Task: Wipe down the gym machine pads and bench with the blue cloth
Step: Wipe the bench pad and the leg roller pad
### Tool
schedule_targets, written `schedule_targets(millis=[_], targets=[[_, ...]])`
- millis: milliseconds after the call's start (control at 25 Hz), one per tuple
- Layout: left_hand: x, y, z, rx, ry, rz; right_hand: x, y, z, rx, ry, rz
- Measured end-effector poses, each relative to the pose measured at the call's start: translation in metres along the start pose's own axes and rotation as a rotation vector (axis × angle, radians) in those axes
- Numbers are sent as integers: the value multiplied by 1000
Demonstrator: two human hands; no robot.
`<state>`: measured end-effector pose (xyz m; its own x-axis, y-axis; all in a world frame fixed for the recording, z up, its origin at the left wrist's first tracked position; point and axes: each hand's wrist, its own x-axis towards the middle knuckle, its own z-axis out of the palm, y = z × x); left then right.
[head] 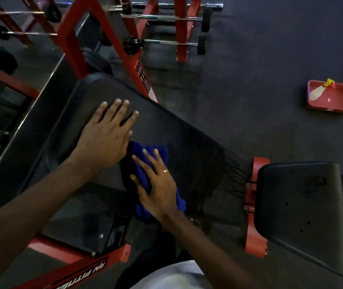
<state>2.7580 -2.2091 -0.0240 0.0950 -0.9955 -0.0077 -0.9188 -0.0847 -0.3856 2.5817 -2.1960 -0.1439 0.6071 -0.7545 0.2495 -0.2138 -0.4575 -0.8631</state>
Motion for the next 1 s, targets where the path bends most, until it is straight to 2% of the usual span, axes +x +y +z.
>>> schedule_targets(millis=[120,240,320,400,520,640,720,880,1000], targets=[[-4,0,-3,8,12,-40,48,8,-6,-65,16,-41],[-7,2,-3,42,13,-51,120,18,-18,-73,101,89],[-6,4,-4,50,7,-51,136,17,-21,-39,132,181],[-5,4,-8,7,8,-77,108,6,-14,-28,116,148],[0,6,-8,-76,21,-115,17,-13,-3,-68,-22,-14],[10,37,7,-115,23,7,-37,29,-1,-134,-27,-48],[16,64,23,-141,-2,114,-47,68,-8,-133,51,96],[26,93,40,-154,-66,160,-46,116,-23,-30,220,524],[26,97,47,-94,-79,157,-11,131,-34,-53,232,628]])
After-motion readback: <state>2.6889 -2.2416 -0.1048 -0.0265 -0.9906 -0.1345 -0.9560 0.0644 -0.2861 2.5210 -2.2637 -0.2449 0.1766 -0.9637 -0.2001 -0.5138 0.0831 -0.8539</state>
